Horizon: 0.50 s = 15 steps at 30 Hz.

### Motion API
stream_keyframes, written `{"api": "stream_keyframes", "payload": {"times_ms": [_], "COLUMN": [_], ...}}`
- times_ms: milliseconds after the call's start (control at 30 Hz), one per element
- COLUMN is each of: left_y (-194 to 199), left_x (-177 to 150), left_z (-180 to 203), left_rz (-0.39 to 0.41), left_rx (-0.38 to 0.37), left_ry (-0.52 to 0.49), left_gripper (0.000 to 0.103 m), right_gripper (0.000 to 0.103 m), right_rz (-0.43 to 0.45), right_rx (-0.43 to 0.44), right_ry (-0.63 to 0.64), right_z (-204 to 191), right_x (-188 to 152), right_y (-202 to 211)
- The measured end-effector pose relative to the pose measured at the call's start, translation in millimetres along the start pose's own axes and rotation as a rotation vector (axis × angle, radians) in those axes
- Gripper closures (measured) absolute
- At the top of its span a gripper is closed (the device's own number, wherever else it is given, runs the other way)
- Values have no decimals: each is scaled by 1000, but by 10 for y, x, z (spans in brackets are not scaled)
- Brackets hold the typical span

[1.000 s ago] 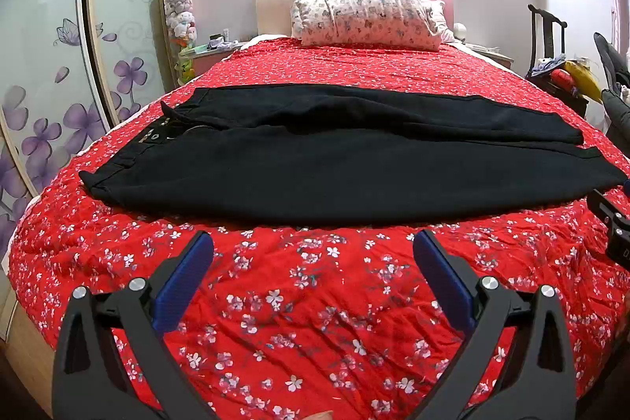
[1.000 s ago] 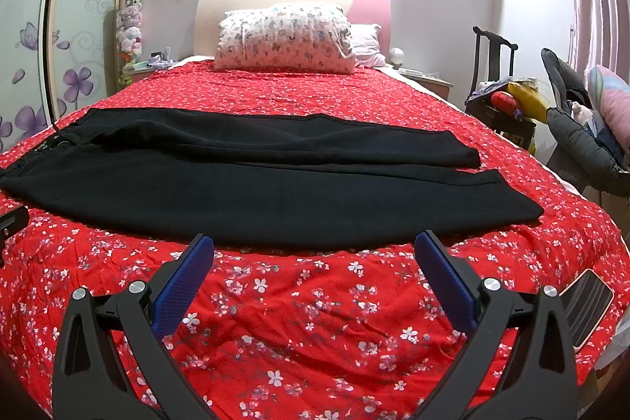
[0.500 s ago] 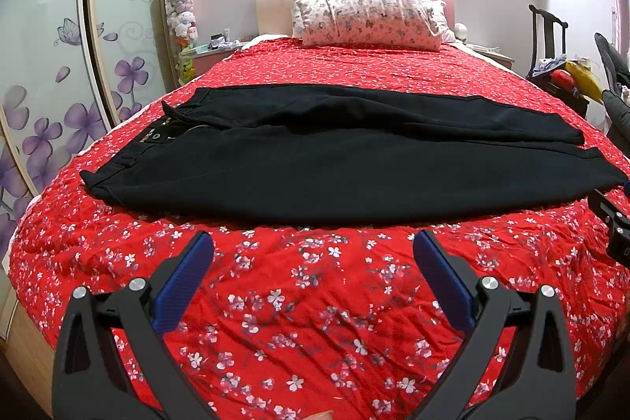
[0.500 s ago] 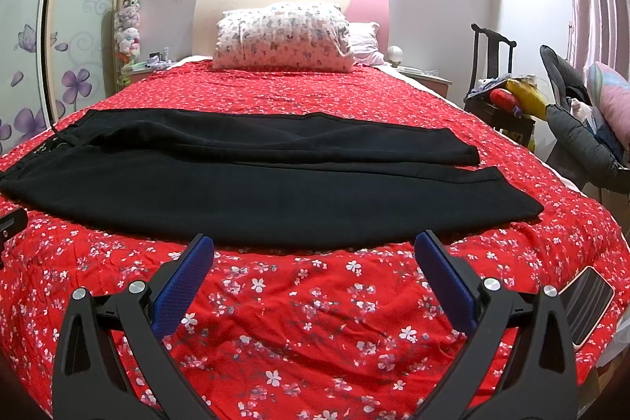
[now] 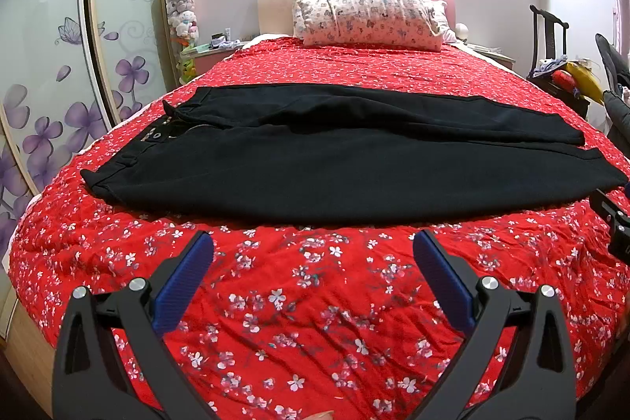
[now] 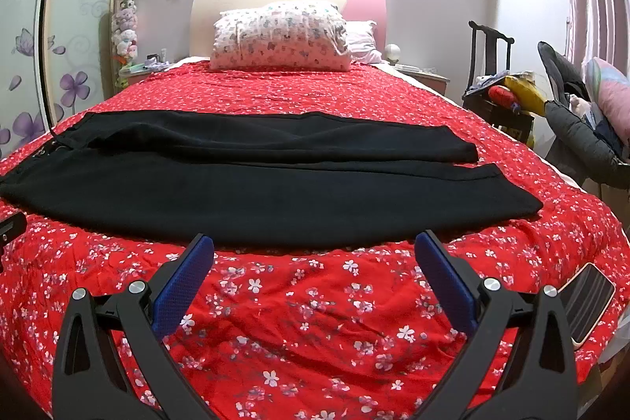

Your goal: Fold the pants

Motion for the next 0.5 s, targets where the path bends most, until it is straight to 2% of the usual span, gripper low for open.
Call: {"api": "stream_keyframes", "payload": {"times_ms": [500], "left_y": [-1], "left_x": [0], "left_z": [0], "left_rz": [0], "left_rx": [0], "left_ry": [0], "left_gripper": [2], "right_gripper": [1], "right_rz": [-5], "right_rx": [4], "right_ry": [-8], "right_z": [85], "right_x": [-42], "right_y": [-35]}}
Point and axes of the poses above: each gripper's, at about its wrist camera, not at the fingertips, and y roughly against the way its jaws point, z to its right, x to its top, the point moved 3 cm from there along -y, roughly the way its jaws point, and after that the axes turned 10 degrees about -z, right-handed, at the moved point
